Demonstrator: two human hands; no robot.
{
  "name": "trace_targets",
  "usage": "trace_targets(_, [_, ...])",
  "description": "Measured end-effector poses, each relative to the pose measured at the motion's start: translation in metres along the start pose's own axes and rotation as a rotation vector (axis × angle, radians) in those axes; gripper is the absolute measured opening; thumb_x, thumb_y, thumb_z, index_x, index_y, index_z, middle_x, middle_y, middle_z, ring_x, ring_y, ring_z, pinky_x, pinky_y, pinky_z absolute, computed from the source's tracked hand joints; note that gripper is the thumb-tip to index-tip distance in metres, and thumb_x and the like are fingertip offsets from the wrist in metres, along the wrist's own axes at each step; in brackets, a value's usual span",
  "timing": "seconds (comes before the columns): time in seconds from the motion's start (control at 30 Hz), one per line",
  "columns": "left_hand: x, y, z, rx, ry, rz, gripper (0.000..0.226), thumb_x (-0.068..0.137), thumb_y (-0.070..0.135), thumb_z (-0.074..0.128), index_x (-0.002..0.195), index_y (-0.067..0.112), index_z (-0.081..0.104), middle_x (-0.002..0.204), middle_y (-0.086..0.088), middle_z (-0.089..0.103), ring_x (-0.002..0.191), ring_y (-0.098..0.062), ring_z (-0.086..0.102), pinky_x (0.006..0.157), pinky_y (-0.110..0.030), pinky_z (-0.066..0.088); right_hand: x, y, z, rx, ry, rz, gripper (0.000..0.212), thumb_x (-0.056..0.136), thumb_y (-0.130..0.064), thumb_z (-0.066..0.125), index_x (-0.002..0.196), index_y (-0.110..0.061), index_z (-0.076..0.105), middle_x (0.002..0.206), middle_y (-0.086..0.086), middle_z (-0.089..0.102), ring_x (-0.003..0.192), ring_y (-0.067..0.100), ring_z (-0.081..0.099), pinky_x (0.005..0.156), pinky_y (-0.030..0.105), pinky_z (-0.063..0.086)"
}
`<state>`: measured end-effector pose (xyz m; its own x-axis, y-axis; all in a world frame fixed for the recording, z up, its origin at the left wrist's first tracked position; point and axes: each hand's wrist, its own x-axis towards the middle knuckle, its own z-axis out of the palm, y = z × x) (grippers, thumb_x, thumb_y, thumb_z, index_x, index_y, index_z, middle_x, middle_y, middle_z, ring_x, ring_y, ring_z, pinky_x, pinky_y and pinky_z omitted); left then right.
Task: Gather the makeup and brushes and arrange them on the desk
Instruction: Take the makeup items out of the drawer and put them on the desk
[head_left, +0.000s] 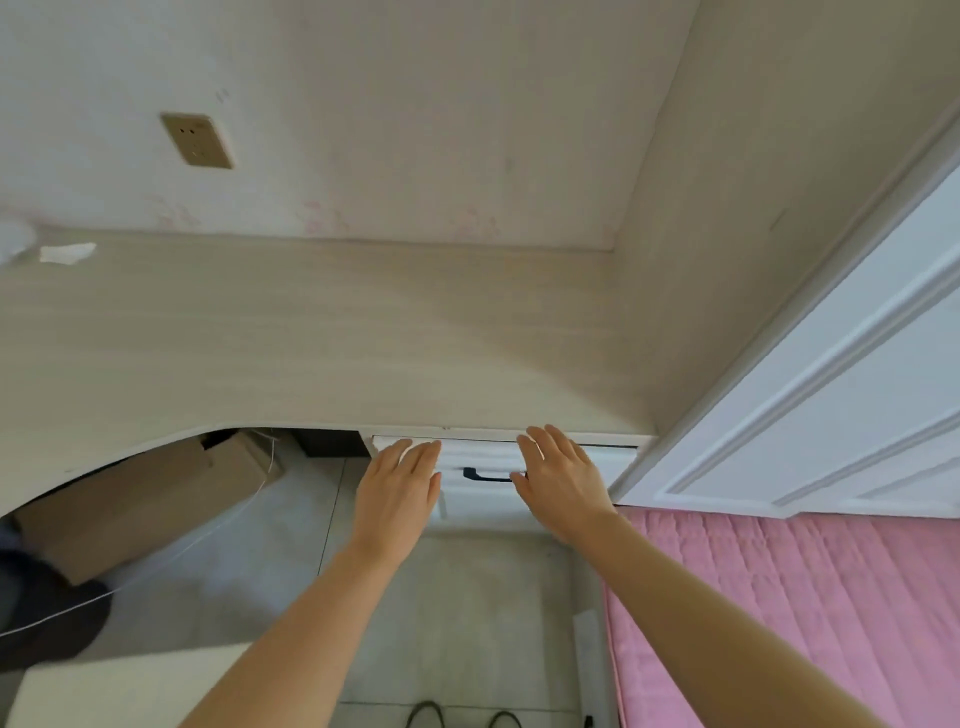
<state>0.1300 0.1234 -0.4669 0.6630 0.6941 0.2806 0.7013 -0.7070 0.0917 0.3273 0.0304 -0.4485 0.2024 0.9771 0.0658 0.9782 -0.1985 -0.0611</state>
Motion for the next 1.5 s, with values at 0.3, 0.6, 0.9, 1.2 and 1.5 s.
trace_targets(0.3, [0.010,-0.016,0.091,-0.052,-0.132,0.080,0.045,0.075,0.019,0.078,0.117,0.007,0.066,0.114,-0.005,0.068,0.110,-0.028,0.062,0.093,-0.042,0.052,0.019,-0.005,0.097,0.110,-0.298,0.023,0.042,0.086,-0.024,0.065,0.122,-0.003,0.058,0.114,0.012,0.062,0.111,0.031,0.059,0.090,0.039,0.050])
trace_targets(0.6, [0.013,-0.037,0.134,-0.028,-0.174,0.032,0.050,0.087,0.021,0.057,0.135,0.007,0.051,0.137,-0.008,0.053,0.128,-0.029,0.047,0.107,-0.048,0.038,0.051,-0.019,0.159,0.027,-0.485,0.051,0.041,0.093,-0.014,0.049,0.132,-0.005,0.040,0.127,0.011,0.051,0.119,0.029,0.045,0.097,0.034,0.041])
trace_targets(0.9, [0.012,-0.036,0.150,-0.049,-0.142,-0.001,0.057,0.085,0.017,0.059,0.139,0.010,0.045,0.136,-0.005,0.050,0.128,-0.028,0.044,0.111,-0.048,0.032,0.042,-0.021,0.170,0.217,-0.518,0.189,0.067,0.086,-0.002,0.048,0.147,-0.015,0.021,0.144,0.003,0.030,0.134,0.023,0.026,0.094,0.031,0.046])
trace_targets(1.2, [0.014,-0.035,0.159,-0.030,-0.117,-0.006,0.055,0.082,0.019,0.067,0.134,0.012,0.051,0.128,-0.010,0.052,0.114,-0.033,0.046,0.108,-0.049,0.034,0.019,-0.029,0.167,0.231,-0.538,0.189,0.071,0.083,0.001,0.052,0.146,-0.015,0.023,0.143,0.004,0.031,0.129,0.025,0.032,0.094,0.031,0.046])
trace_targets(1.5, [-0.006,-0.030,0.157,-0.069,-0.162,-0.018,0.047,0.088,0.024,0.064,0.132,0.011,0.053,0.128,-0.007,0.058,0.123,-0.027,0.051,0.112,-0.049,0.030,0.004,-0.030,0.149,0.199,-0.359,0.075,0.058,0.078,0.002,0.061,0.133,-0.010,0.047,0.129,0.009,0.053,0.115,0.027,0.053,0.086,0.034,0.050])
